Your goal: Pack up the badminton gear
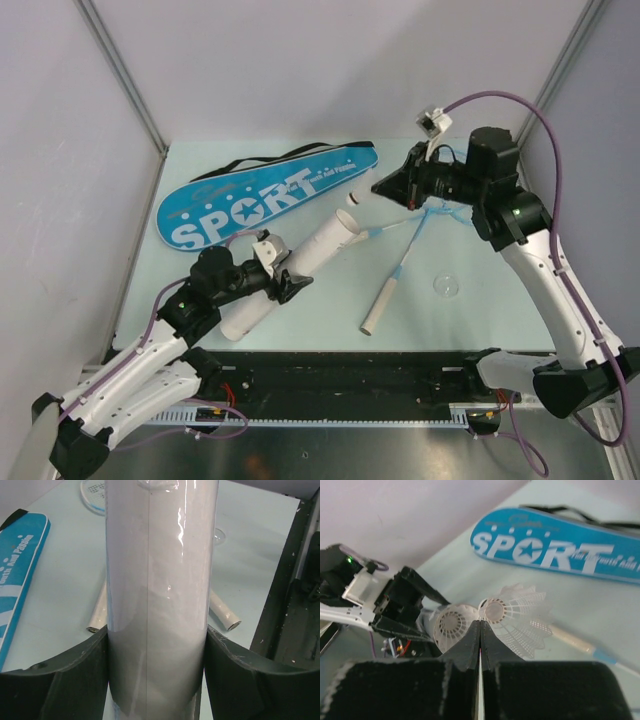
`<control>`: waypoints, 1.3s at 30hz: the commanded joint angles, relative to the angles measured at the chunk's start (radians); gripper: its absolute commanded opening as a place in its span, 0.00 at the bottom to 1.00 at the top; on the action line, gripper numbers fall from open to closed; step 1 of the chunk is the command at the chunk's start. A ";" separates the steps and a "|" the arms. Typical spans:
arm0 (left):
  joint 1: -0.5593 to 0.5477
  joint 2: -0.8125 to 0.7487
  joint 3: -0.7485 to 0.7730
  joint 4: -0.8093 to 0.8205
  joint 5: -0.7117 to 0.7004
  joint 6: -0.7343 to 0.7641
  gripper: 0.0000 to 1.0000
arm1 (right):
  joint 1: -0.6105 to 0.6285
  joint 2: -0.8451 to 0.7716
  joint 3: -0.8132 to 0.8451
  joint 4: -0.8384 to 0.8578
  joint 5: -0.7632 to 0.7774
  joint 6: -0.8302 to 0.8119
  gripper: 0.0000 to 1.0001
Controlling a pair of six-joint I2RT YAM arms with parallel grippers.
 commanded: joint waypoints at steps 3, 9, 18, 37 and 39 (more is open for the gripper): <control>-0.002 -0.019 0.055 0.056 0.063 0.028 0.27 | 0.060 -0.023 -0.001 -0.149 -0.019 -0.053 0.00; -0.002 -0.009 0.058 0.056 0.074 0.025 0.27 | 0.086 -0.019 -0.032 -0.114 -0.119 -0.009 0.00; -0.003 -0.023 0.054 0.059 0.071 0.028 0.27 | 0.048 -0.083 -0.030 -0.131 -0.118 0.034 0.00; -0.005 -0.084 0.020 0.122 0.129 0.017 0.26 | 0.048 0.044 -0.196 0.191 -0.423 0.278 0.15; -0.005 -0.078 0.023 0.122 0.134 0.017 0.27 | 0.057 0.049 -0.205 0.249 -0.440 0.298 0.27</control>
